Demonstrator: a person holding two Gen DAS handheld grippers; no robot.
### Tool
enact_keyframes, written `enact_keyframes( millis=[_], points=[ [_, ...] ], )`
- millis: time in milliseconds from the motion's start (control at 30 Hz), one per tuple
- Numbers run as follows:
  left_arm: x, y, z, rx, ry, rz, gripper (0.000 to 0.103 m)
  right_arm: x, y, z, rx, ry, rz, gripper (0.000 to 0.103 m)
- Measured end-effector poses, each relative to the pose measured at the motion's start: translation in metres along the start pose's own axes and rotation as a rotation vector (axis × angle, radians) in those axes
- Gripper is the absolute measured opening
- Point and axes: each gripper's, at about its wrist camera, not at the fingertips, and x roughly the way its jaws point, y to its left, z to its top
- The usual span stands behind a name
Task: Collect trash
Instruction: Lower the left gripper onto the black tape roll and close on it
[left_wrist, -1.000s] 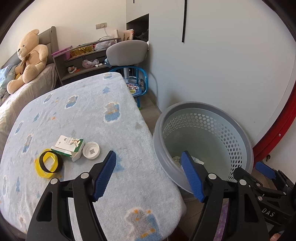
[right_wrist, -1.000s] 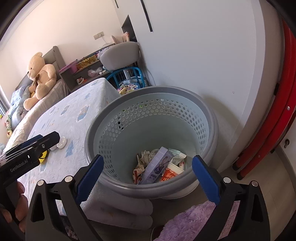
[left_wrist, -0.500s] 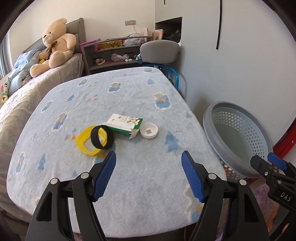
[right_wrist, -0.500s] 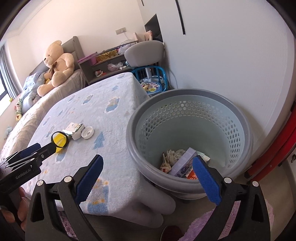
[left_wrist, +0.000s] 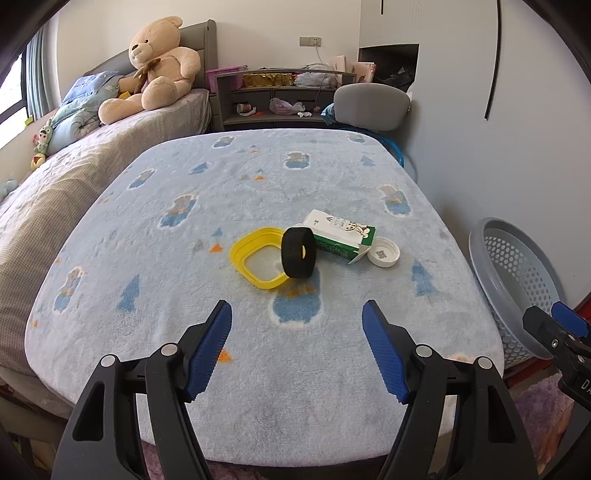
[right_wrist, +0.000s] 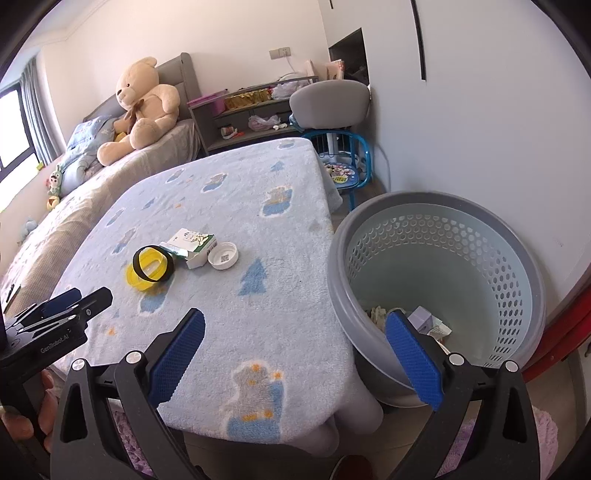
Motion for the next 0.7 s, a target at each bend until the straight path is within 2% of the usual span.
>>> enact_keyframes(
  millis=[700],
  points=[
    [0.029,0.039,0.001,-0.056,0.037,0.035,0.07,0.028,0.033,0.003,-0.052,0.055,0.031,0.096]
  ],
)
